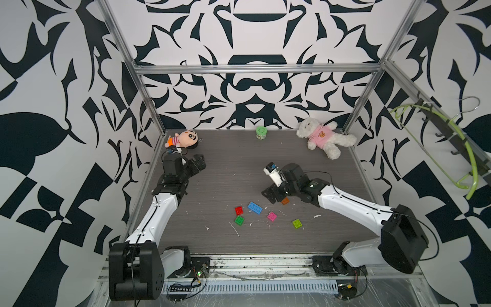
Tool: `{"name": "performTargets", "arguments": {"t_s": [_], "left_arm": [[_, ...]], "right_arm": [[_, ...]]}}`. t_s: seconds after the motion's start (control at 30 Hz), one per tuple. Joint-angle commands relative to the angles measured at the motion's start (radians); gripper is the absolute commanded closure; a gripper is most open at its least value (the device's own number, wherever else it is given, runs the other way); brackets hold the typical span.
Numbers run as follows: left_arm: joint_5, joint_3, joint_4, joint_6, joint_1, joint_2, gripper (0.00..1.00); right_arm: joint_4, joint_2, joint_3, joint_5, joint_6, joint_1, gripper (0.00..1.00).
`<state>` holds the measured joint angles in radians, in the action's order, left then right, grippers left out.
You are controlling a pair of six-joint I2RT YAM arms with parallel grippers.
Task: Assemble the letter v with lego
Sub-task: Pick up the lego brick from the center of the board.
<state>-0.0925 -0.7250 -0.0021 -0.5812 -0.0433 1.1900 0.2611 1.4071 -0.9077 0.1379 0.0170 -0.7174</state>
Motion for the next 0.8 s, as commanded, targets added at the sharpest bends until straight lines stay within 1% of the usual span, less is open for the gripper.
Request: {"name": "performTargets", "arguments": {"t_s": [0.0,0.07,0.1,0.13,0.2,0.27,0.33,0.37,0.43,0.53,0.63,0.67,0.73,0.77], "left_arm": [[-0.106,0.023,-0.112,-0.119,-0.057,0.026,0.01],[-0.07,0.005,-0.151,-0.134,-0.132,0.061,0.01],[-0.055,-0.003,-0.168,-0.145,-0.163,0.076,0.01],[-0.051,-0.009,-0.18,-0.163,-0.192,0.093,0.01],[-0.08,-0.001,-0.171,-0.215,-0.228,0.126,0.01],[-0.136,0.047,-0.118,-0.292,-0.237,0.12,0.01],[-0.162,0.114,-0.041,-0.367,-0.239,0.093,0.01],[-0.165,0.142,-0.015,-0.39,-0.241,0.046,0.01],[-0.138,0.167,-0.053,-0.401,-0.245,-0.002,0.01],[-0.074,0.177,-0.176,-0.383,-0.245,-0.079,0.01],[-0.01,0.186,-0.262,-0.371,-0.242,-0.136,0.01],[-0.011,0.187,-0.278,-0.37,-0.238,-0.142,0.01],[-0.022,0.19,-0.292,-0.373,-0.236,-0.133,0.01],[-0.035,0.188,-0.291,-0.381,-0.236,-0.12,0.01]], "right_arm": [[0.168,0.049,-0.06,-0.05,-0.036,-0.046,0.15],[0.187,0.092,-0.085,-0.046,-0.045,-0.059,0.16],[0.193,0.109,-0.095,-0.021,-0.062,-0.063,0.18],[0.2,0.129,-0.106,-0.004,-0.075,-0.076,0.2],[0.207,0.168,-0.118,0.002,-0.116,-0.114,0.21],[0.202,0.209,-0.137,-0.004,-0.134,-0.142,0.26],[0.191,0.236,-0.157,-0.004,-0.143,-0.152,0.28],[0.183,0.248,-0.163,-0.003,-0.148,-0.153,0.28],[0.171,0.269,-0.179,0.005,-0.153,-0.156,0.29],[0.159,0.311,-0.207,0.015,-0.179,-0.177,0.31],[0.17,0.364,-0.244,-0.017,-0.207,-0.192,0.42],[0.177,0.378,-0.254,-0.02,-0.217,-0.191,0.47],[0.178,0.393,-0.262,-0.03,-0.228,-0.191,0.52],[0.179,0.396,-0.266,-0.033,-0.236,-0.192,0.57]]}}
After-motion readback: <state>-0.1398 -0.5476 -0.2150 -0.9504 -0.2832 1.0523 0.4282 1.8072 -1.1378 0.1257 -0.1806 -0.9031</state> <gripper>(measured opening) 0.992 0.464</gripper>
